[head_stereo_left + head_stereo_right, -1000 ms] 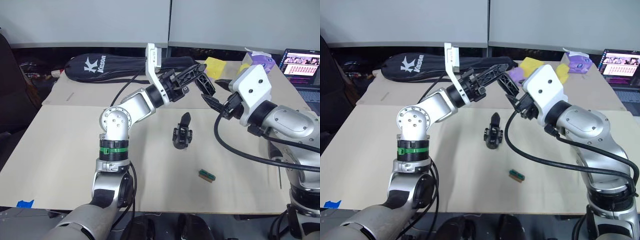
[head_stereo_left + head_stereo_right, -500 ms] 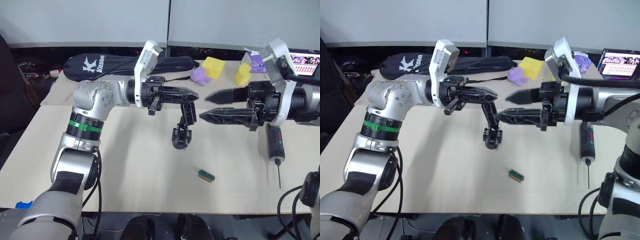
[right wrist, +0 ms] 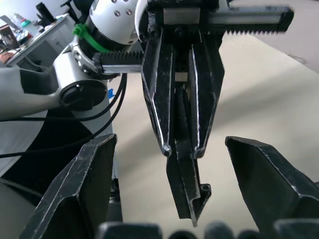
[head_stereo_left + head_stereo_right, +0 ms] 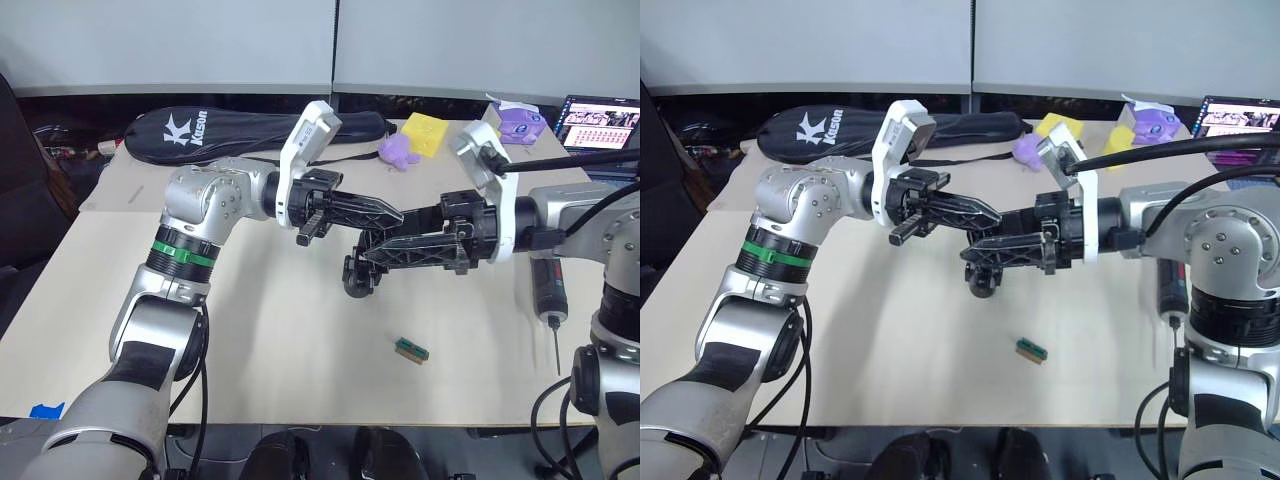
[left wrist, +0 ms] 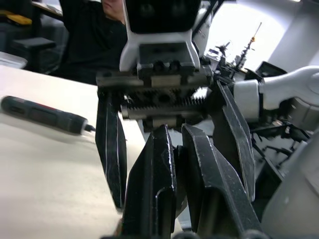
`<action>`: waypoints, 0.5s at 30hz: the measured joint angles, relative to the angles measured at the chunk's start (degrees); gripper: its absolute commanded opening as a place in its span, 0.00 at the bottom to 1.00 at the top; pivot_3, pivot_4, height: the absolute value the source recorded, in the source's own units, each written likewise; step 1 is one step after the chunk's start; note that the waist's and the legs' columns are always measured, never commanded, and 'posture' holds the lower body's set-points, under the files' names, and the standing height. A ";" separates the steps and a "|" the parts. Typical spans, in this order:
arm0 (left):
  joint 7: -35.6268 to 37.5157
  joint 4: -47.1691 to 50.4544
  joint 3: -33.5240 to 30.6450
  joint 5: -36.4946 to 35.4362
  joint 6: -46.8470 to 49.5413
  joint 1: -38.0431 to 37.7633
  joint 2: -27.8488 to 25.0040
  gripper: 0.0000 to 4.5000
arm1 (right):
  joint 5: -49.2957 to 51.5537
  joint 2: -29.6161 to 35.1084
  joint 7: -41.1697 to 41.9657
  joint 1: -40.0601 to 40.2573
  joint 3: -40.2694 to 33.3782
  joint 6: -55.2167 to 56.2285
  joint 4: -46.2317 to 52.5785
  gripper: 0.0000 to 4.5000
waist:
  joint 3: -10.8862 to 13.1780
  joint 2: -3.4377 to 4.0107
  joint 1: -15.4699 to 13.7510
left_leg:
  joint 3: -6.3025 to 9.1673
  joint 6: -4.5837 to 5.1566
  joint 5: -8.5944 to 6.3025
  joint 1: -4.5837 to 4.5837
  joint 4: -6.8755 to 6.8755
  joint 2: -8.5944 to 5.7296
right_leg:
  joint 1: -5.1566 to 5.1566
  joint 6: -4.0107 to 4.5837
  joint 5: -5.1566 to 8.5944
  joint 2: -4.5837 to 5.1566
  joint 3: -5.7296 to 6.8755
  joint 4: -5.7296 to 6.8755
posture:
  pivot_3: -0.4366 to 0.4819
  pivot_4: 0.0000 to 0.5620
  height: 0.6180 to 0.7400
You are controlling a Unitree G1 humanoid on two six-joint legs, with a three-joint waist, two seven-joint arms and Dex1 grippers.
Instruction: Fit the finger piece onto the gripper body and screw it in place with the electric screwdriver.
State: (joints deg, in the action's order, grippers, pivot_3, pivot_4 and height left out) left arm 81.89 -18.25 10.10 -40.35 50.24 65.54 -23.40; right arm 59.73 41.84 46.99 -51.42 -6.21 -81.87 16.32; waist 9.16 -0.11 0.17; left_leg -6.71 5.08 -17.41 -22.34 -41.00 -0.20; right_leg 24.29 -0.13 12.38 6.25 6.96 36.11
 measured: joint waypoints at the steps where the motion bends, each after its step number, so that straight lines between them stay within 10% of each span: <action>1: -0.03 0.05 -0.07 0.02 -0.01 -0.49 0.00 0.00 | 0.04 -0.30 -0.37 0.02 0.00 0.00 0.00 0.62 | 0.00 0.00 -0.01 | 0.00 0.00 0.00 0.00 0.00 0.00 | 0.00 0.00 0.00 0.00 0.00 0.00 | 0.48 0.27 1.00; 8: 0.40 0.47 -0.19 1.09 -0.36 -1.48 -0.17 0.00 | 0.04 -0.75 -2.13 0.54 -0.16 0.35 0.34 0.09 | 0.00 0.00 -0.02 | 0.00 0.00 0.00 0.00 -0.04 -0.01 | -0.01 0.00 0.00 0.00 0.00 -0.02 | 0.48 0.27 1.00; 15: 0.52 -0.05 -0.20 2.23 -1.36 -1.47 0.15 0.10 | -0.12 -0.63 -2.40 1.14 -0.08 1.28 0.59 0.07 | 0.00 0.00 0.00 | 0.00 0.00 0.00 0.00 -0.04 -0.01 | -0.01 0.00 0.00 0.00 0.00 -0.02 | 0.48 0.27 1.00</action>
State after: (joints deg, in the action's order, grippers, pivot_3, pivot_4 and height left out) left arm 82.41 -18.30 9.90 -38.12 48.88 64.07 -23.25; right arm 59.61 41.21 44.59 -50.29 -6.30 -80.60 16.91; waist 9.16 -0.11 0.17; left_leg -6.72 5.08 -17.41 -22.34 -41.03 -0.22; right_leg 24.28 -0.13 12.38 6.25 6.96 36.09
